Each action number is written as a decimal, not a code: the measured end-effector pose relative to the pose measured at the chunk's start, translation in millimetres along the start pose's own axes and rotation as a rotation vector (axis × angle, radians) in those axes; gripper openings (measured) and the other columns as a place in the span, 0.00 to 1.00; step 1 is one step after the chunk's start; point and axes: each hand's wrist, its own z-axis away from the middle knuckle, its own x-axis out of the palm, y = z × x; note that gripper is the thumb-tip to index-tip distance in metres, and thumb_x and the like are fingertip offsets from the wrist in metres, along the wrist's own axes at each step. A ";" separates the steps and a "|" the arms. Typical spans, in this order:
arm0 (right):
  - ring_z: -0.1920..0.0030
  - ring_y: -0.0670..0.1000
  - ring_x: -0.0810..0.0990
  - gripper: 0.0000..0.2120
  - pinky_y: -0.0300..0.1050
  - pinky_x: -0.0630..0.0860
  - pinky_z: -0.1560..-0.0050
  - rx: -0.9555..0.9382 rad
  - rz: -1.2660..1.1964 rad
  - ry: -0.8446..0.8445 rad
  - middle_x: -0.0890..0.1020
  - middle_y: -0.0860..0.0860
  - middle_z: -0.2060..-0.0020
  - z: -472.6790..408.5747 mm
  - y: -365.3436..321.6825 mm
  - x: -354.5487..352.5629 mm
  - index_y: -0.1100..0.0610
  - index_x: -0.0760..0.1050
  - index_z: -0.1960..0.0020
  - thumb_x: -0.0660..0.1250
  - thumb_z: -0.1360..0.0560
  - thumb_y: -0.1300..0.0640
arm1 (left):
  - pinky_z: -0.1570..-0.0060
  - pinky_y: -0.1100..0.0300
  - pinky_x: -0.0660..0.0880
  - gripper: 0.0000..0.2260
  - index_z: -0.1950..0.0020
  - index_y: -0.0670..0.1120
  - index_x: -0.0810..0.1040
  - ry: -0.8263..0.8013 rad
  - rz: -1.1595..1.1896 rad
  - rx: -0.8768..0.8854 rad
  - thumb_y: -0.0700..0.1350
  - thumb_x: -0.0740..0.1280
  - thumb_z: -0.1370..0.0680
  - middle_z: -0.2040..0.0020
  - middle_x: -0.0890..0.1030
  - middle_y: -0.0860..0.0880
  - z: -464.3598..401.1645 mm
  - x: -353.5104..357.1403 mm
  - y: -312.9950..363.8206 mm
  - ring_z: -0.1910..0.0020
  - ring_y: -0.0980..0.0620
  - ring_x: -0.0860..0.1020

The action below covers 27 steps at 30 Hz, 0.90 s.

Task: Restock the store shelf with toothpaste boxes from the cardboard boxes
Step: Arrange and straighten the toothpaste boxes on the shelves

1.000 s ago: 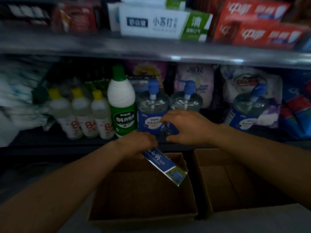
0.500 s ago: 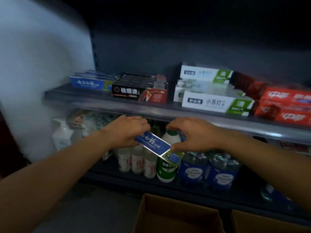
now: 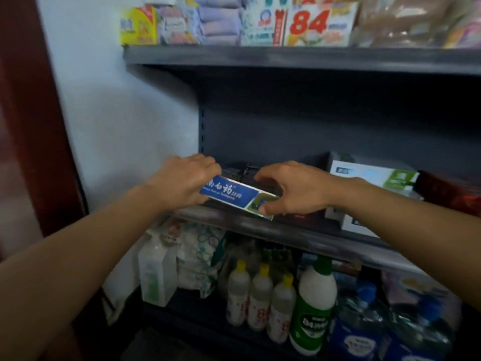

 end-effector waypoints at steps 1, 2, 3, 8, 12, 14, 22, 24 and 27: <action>0.47 0.53 0.77 0.30 0.54 0.78 0.50 -0.002 0.004 0.001 0.79 0.50 0.44 -11.3 -2.1 -3.4 0.51 0.70 0.36 0.70 0.33 0.37 | 0.70 0.56 0.72 0.20 0.50 0.46 0.78 0.021 -0.025 -0.010 0.50 0.78 0.37 0.54 0.80 0.46 1.9 2.0 -9.3 0.54 0.44 0.80; 0.47 0.53 0.77 0.31 0.53 0.77 0.50 -0.005 0.011 -0.001 0.79 0.50 0.44 -22.6 -4.5 -6.0 0.51 0.70 0.35 0.70 0.32 0.37 | 0.72 0.58 0.71 0.21 0.52 0.45 0.78 0.028 -0.042 -0.022 0.50 0.79 0.40 0.56 0.80 0.46 4.6 3.3 -17.2 0.57 0.44 0.80; 0.47 0.53 0.77 0.32 0.53 0.77 0.49 -0.003 0.017 -0.003 0.78 0.50 0.44 -34.3 -6.8 -7.3 0.51 0.69 0.34 0.70 0.32 0.37 | 0.74 0.59 0.70 0.21 0.53 0.45 0.78 0.030 -0.051 -0.041 0.49 0.79 0.42 0.57 0.79 0.46 7.2 5.8 -24.7 0.59 0.44 0.80; 0.48 0.52 0.77 0.33 0.54 0.77 0.47 0.018 -0.038 -0.048 0.78 0.50 0.46 -89.6 -20.0 -6.0 0.53 0.68 0.33 0.70 0.31 0.38 | 0.77 0.57 0.70 0.23 0.54 0.44 0.77 0.063 -0.054 -0.135 0.47 0.81 0.43 0.58 0.78 0.47 18.5 27.8 -58.1 0.61 0.44 0.79; 0.50 0.53 0.78 0.27 0.54 0.78 0.49 0.032 -0.075 -0.079 0.78 0.50 0.49 -125.3 -30.1 -3.6 0.54 0.71 0.37 0.71 0.30 0.42 | 0.77 0.56 0.70 0.23 0.54 0.44 0.76 0.116 -0.034 -0.185 0.46 0.81 0.43 0.58 0.78 0.46 18.2 39.7 -79.9 0.60 0.44 0.78; 0.51 0.54 0.78 0.23 0.54 0.78 0.50 0.045 -0.086 -0.089 0.79 0.51 0.51 -139.7 -32.5 -4.2 0.56 0.74 0.39 0.72 0.29 0.46 | 0.77 0.58 0.69 0.24 0.54 0.43 0.76 0.136 -0.015 -0.176 0.45 0.81 0.44 0.58 0.78 0.46 14.4 44.1 -89.5 0.60 0.44 0.78; 0.50 0.52 0.79 0.21 0.50 0.78 0.47 0.158 -0.200 -0.054 0.81 0.51 0.51 -170.5 -27.6 -9.6 0.58 0.77 0.41 0.75 0.31 0.54 | 0.58 0.51 0.73 0.24 0.47 0.44 0.75 0.053 0.159 -0.174 0.45 0.81 0.39 0.50 0.78 0.46 -9.1 56.3 -126.5 0.50 0.44 0.77; 0.49 0.52 0.78 0.22 0.49 0.78 0.47 0.176 -0.179 -0.044 0.80 0.50 0.51 -175.1 -24.9 -7.9 0.57 0.76 0.40 0.76 0.31 0.53 | 0.48 0.50 0.72 0.25 0.40 0.46 0.73 0.005 0.227 -0.198 0.46 0.78 0.34 0.43 0.77 0.47 -13.5 58.5 -134.7 0.42 0.45 0.74; 0.50 0.52 0.77 0.22 0.47 0.76 0.50 0.193 -0.137 -0.040 0.78 0.48 0.53 -179.1 -20.9 -3.0 0.55 0.76 0.41 0.76 0.32 0.52 | 0.40 0.53 0.68 0.27 0.31 0.48 0.69 -0.107 0.248 -0.236 0.46 0.73 0.28 0.35 0.74 0.48 -19.1 61.4 -143.8 0.35 0.46 0.71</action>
